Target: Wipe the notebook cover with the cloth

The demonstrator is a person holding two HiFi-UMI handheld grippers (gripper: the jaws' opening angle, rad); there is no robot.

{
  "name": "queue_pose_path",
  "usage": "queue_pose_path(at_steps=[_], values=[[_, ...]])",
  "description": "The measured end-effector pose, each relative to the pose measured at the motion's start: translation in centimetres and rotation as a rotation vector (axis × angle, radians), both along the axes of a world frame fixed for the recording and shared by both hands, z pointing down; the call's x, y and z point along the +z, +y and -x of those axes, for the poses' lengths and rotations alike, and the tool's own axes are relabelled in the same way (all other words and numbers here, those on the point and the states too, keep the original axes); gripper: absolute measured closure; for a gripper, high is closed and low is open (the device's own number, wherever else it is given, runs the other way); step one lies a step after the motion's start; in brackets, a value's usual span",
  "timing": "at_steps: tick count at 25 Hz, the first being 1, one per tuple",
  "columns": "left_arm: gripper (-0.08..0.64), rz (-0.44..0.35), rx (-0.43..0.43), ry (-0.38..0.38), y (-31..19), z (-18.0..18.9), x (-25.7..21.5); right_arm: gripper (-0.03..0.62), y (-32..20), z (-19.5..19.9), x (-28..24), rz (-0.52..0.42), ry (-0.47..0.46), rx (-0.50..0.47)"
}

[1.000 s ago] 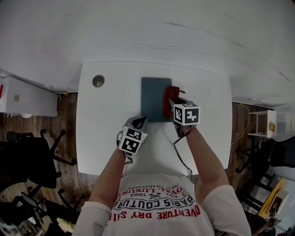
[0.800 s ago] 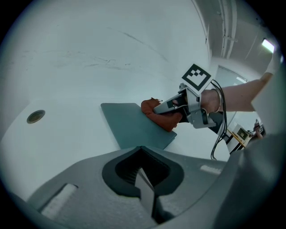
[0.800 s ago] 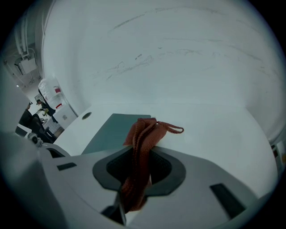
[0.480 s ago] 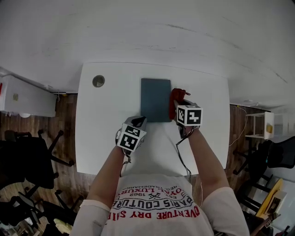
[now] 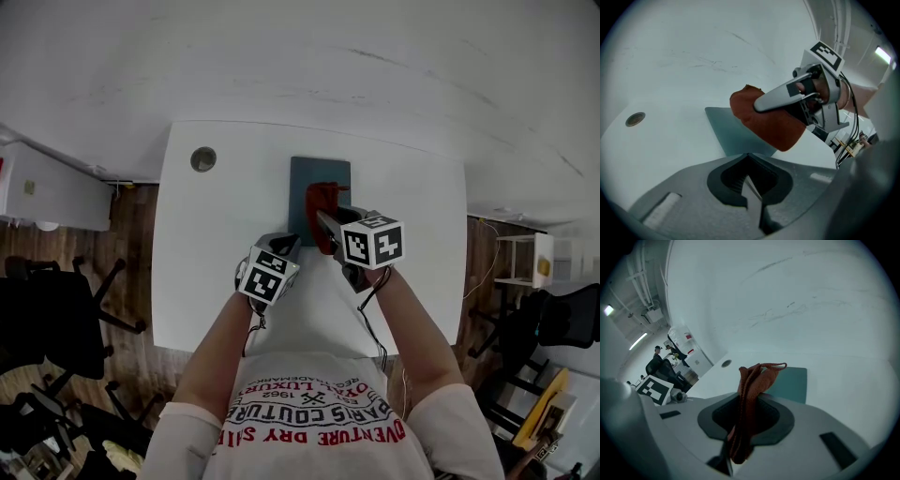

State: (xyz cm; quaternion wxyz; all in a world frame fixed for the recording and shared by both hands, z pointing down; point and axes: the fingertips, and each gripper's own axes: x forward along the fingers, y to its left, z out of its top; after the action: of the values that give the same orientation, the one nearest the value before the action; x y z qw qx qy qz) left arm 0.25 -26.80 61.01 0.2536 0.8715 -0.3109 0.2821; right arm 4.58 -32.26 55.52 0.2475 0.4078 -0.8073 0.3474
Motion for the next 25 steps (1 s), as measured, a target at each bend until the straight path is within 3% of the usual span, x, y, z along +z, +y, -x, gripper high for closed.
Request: queue_pose_path(at_steps=[10, 25], values=[[0.551, 0.018, 0.018, 0.009, 0.1, 0.2, 0.0, 0.509, 2.3, 4.4, 4.1, 0.091, 0.013, -0.091], [0.551, 0.017, 0.015, -0.004, 0.1, 0.3, 0.2, 0.502, 2.1, 0.9, 5.5, 0.058, 0.067, -0.023]])
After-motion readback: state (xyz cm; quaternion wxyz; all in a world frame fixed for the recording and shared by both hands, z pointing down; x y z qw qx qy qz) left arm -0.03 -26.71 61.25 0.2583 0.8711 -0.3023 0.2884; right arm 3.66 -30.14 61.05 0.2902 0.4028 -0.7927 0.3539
